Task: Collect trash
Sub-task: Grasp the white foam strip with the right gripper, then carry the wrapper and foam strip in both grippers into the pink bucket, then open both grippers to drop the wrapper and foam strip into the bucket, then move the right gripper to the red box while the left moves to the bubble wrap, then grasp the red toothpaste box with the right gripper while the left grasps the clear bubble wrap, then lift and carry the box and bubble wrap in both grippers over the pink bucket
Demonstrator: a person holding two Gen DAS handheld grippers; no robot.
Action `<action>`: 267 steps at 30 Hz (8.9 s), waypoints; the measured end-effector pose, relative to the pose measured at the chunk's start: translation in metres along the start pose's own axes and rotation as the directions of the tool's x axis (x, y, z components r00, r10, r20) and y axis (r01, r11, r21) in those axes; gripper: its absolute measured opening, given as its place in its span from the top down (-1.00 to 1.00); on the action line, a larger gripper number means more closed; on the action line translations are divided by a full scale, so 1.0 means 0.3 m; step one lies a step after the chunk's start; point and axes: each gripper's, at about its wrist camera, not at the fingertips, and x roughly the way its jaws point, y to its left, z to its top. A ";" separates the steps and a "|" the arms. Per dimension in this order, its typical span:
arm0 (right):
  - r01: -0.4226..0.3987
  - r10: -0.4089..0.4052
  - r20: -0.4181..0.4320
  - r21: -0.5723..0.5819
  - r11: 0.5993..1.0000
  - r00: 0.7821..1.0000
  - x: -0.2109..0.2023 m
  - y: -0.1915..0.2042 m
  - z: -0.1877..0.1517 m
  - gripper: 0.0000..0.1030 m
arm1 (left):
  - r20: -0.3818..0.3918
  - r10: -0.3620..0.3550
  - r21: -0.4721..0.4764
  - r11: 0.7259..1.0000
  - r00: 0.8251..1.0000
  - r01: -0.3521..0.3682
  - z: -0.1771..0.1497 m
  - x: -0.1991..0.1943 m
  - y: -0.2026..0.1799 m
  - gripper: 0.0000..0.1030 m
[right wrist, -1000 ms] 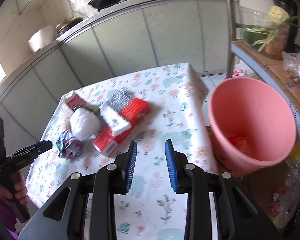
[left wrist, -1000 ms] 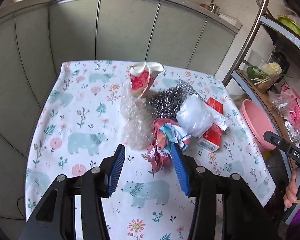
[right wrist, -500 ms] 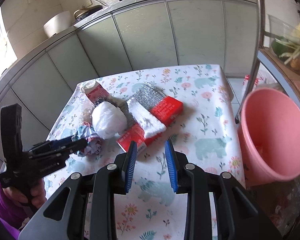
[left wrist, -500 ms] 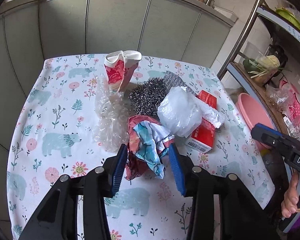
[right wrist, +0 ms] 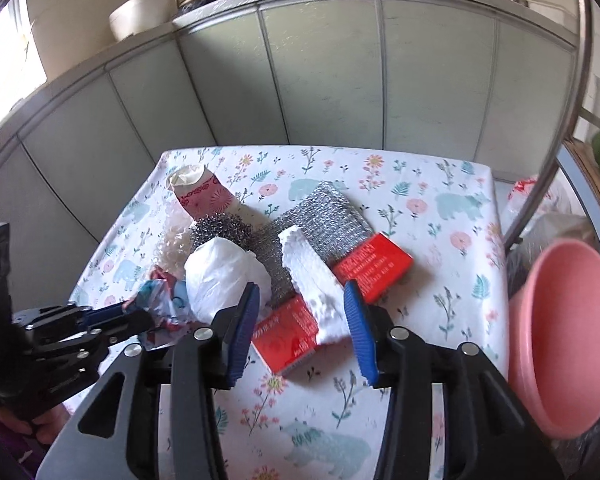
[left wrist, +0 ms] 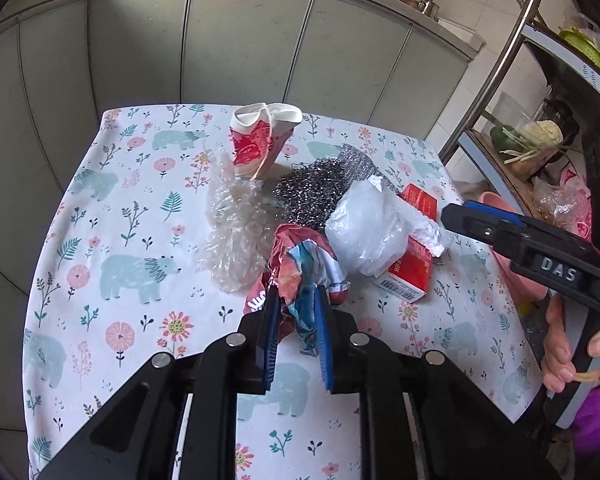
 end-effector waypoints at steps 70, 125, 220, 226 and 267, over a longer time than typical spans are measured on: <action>0.147 -0.295 0.199 0.538 0.830 0.935 -0.479 -0.585 -0.290 0.93 | 0.066 -0.357 0.292 0.900 0.932 0.324 0.177 -0.017 -0.601 0.70; 0.196 -0.282 0.148 0.427 0.883 0.948 -0.388 -0.445 -0.289 0.24 | 0.003 -0.346 0.331 0.886 0.938 0.325 0.093 0.032 -0.687 -0.04; 0.147 -0.077 -0.207 0.347 0.926 0.975 0.062 -0.154 -0.200 0.14 | 0.042 -0.041 -0.083 0.996 0.998 0.045 0.065 0.007 0.204 0.97; 0.146 -0.076 -0.223 0.317 0.937 0.972 0.005 -0.150 -0.259 0.14 | 0.046 -0.048 -0.067 0.996 0.998 0.051 0.005 -0.073 0.210 0.98; 0.095 -0.042 -0.196 0.269 0.959 0.980 -0.053 -0.150 -0.331 0.12 | -0.077 0.091 0.007 0.996 0.993 -0.090 -0.115 -0.078 0.185 0.33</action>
